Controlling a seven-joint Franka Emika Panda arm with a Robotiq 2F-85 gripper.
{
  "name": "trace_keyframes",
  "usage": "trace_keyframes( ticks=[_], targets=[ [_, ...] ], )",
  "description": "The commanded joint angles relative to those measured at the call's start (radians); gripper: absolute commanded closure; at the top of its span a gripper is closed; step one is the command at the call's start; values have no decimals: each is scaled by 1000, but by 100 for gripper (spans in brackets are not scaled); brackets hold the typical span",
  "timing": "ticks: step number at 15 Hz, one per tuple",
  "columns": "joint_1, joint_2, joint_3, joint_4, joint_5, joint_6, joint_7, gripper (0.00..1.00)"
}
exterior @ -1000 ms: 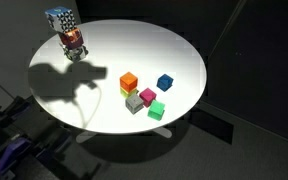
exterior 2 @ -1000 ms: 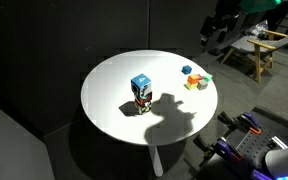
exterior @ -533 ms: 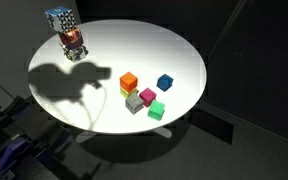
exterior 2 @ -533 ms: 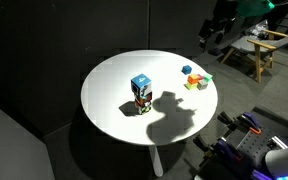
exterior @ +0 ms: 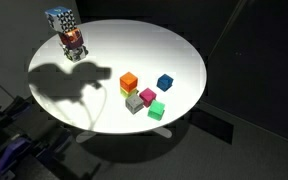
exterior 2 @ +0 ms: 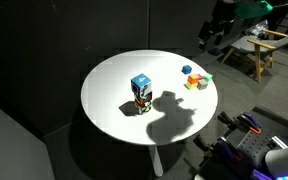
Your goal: Pick up the green block and slide it to the left while pushing the other blocks, put the green block on the orange block
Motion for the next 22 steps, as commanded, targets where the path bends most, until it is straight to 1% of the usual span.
trace_keyframes(
  ticks=[1, 4, 10, 12, 16, 22],
  targets=[
    [-8, 56, -18, 11, 3, 37, -24, 0],
    [-11, 109, -38, 13, 10, 88, -51, 0],
    [-20, 237, -72, 12, 20, 272, -135, 0],
    [-25, 277, -80, 17, 37, 315, -168, 0],
    [-49, 349, -97, 31, 83, 360, -215, 0],
    [-108, 445, -109, 46, 164, 374, -284, 0]
  ],
)
